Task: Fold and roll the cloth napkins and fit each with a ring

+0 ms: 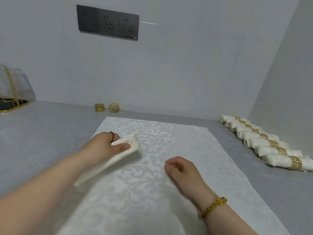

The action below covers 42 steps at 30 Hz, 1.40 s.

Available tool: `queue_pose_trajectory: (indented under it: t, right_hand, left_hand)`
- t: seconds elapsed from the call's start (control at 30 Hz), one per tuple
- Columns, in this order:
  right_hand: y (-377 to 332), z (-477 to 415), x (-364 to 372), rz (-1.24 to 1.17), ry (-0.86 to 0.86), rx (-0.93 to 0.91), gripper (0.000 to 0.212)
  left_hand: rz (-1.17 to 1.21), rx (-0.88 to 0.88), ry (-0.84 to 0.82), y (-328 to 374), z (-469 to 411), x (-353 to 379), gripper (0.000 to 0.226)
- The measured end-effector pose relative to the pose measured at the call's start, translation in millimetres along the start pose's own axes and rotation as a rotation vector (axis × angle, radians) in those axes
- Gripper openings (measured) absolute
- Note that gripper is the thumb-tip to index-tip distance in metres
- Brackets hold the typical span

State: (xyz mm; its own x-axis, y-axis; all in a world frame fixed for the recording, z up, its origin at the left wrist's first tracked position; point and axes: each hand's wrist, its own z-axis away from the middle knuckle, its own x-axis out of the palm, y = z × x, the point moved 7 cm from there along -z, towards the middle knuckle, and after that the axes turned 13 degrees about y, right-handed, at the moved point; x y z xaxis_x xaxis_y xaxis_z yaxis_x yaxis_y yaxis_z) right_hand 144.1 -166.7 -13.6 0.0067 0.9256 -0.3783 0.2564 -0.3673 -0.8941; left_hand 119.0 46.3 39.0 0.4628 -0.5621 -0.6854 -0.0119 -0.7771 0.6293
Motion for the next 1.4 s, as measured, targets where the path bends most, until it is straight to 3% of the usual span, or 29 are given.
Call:
queue_pose_trajectory:
  t: [0.2, 0.4, 0.57, 0.77, 1.0, 1.17, 1.4]
  right_hand:
    - [-21, -23, 25, 0.516, -0.212, -0.218, 0.012]
    - [-44, -74, 69, 0.7, -0.27, -0.325, 0.019]
    - [-49, -139, 148, 0.706, -0.248, -0.364, 0.029]
    - [-69, -219, 231, 0.634, -0.109, -0.419, 0.04]
    - [-56, -282, 285, 0.784, -0.151, -0.24, 0.057]
    - [-49, -300, 299, 0.875, -0.148, -0.221, 0.043]
    - [-59, -299, 280, 0.698, 0.023, -0.196, 0.037]
  left_hand:
    - [0.118, -0.258, 0.167, -76, -18, -35, 0.042]
    - [0.194, -0.325, 0.264, -108, -25, -33, 0.034]
    - [0.358, -0.398, 0.357, -131, -35, -35, 0.033]
    - [0.478, -0.476, 0.479, -152, -40, -43, 0.025]
    - [0.561, -0.571, 0.495, -159, -40, -41, 0.025]
    - [0.566, -0.591, 0.485, -160, -41, -39, 0.014]
    - [0.553, -0.573, 0.492, -161, -41, -40, 0.012]
